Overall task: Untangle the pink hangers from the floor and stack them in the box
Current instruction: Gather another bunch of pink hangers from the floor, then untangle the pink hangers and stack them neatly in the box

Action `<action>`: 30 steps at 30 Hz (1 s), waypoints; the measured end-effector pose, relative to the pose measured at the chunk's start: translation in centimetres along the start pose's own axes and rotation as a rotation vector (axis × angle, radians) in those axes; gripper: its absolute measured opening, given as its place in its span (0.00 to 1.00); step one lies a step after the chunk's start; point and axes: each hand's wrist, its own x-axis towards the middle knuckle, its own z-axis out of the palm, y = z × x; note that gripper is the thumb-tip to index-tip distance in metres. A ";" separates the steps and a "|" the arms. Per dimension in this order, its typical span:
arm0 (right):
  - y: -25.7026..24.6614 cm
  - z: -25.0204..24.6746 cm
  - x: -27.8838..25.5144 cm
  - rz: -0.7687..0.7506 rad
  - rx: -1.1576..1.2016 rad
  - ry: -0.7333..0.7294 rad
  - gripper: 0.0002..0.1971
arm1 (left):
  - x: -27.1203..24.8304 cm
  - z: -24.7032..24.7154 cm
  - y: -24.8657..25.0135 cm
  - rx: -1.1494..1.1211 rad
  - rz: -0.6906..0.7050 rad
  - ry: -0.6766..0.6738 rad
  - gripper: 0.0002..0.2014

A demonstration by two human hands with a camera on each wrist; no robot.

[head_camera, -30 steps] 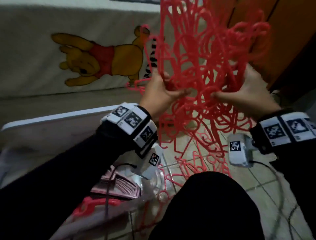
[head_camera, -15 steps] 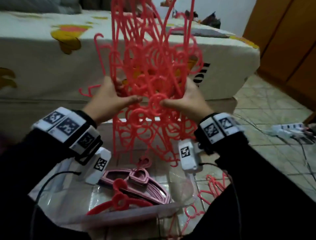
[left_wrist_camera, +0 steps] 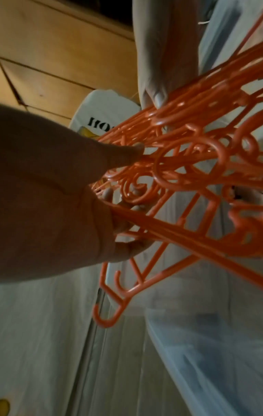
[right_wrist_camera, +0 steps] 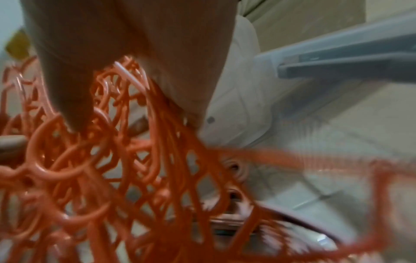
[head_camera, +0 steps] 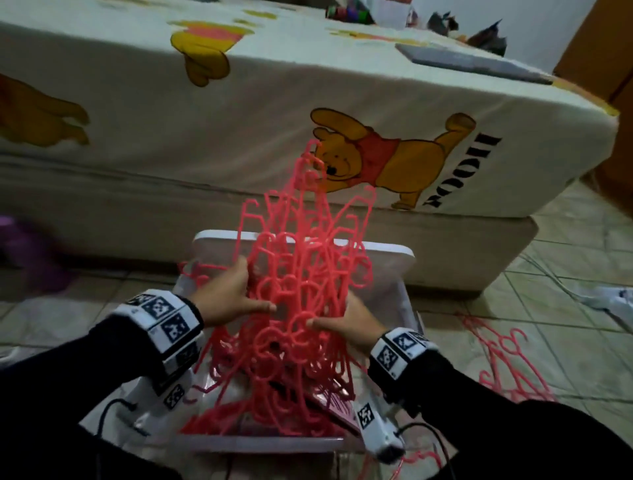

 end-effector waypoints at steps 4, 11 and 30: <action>2.0 -0.5 0.4 0.095 -0.273 -0.127 0.20 | -0.1 1.5 -1.1 0.217 0.007 -0.147 0.24; 4.7 -1.5 0.4 0.197 -1.064 -0.167 0.22 | 0.2 2.3 -1.7 0.560 0.038 -0.304 0.16; -3.4 -4.9 2.3 -0.426 -1.290 0.470 0.21 | 1.4 3.0 -0.1 0.747 0.078 -0.294 0.16</action>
